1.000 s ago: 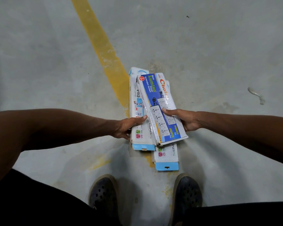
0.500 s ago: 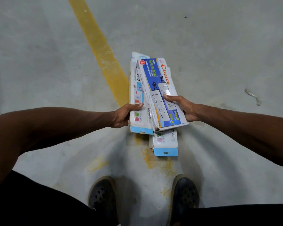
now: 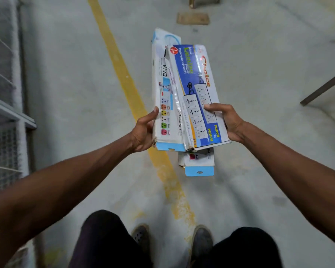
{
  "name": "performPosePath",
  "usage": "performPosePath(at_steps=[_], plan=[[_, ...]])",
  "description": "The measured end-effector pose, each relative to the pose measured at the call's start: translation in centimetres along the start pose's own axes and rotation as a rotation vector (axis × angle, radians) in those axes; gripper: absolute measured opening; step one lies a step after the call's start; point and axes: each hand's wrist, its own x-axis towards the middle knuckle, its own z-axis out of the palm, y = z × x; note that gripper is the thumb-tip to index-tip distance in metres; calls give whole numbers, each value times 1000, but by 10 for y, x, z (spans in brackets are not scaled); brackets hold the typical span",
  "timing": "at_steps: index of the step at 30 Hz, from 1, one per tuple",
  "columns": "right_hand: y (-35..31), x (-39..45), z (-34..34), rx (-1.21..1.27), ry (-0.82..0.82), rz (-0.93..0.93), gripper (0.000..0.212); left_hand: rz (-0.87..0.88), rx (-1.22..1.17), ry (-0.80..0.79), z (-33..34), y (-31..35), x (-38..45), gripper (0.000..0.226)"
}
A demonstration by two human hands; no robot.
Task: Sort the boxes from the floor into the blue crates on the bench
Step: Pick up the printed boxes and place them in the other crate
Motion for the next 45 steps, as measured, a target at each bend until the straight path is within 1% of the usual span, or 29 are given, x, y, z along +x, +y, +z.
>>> performPosePath(at_steps=[2, 5, 7, 10, 13, 15, 20, 22, 27, 30, 34, 36, 39, 43, 45], plan=[[-64, -49, 34, -18, 14, -13, 48, 28, -24, -14, 38, 58, -46, 86], [-148, -121, 87, -29, 11, -31, 36, 56, -16, -3, 93, 138, -115, 100], [-196, -167, 123, -30, -6, -28, 37, 81, -15, 18, 126, 184, -161, 101], [-255, -224, 172, -33, -36, -20, 39, 106, -23, 57, 169, 239, -227, 97], [-298, -262, 215, -36, -83, -9, 45, 153, -47, 107, 201, 281, -284, 100], [-320, -280, 240, -65, -116, -6, 45, 219, -81, 152, 214, 303, -317, 103], [-360, -310, 294, -193, -243, -7, 51, 348, -158, 235, 225, 321, -380, 94], [-366, -320, 314, -246, -301, -2, 51, 400, -196, 261, 227, 316, -407, 94], [-360, -349, 376, -346, -490, 33, 39, 607, -338, 356, 241, 289, -484, 94], [-345, -365, 419, -412, -592, 54, 38, 714, -416, 451, 244, 272, -532, 97], [-319, -390, 479, -485, -725, 65, 32, 847, -468, 592, 242, 249, -597, 95], [-303, -400, 512, -525, -800, 77, 35, 902, -497, 656, 240, 238, -632, 94], [-278, -417, 565, -583, -921, 94, 40, 981, -505, 753, 238, 219, -686, 99], [-235, -446, 642, -683, -1076, 89, 59, 1063, -561, 885, 232, 193, -764, 99], [-211, -466, 682, -710, -1150, 74, 56, 1081, -591, 947, 227, 176, -804, 93]])
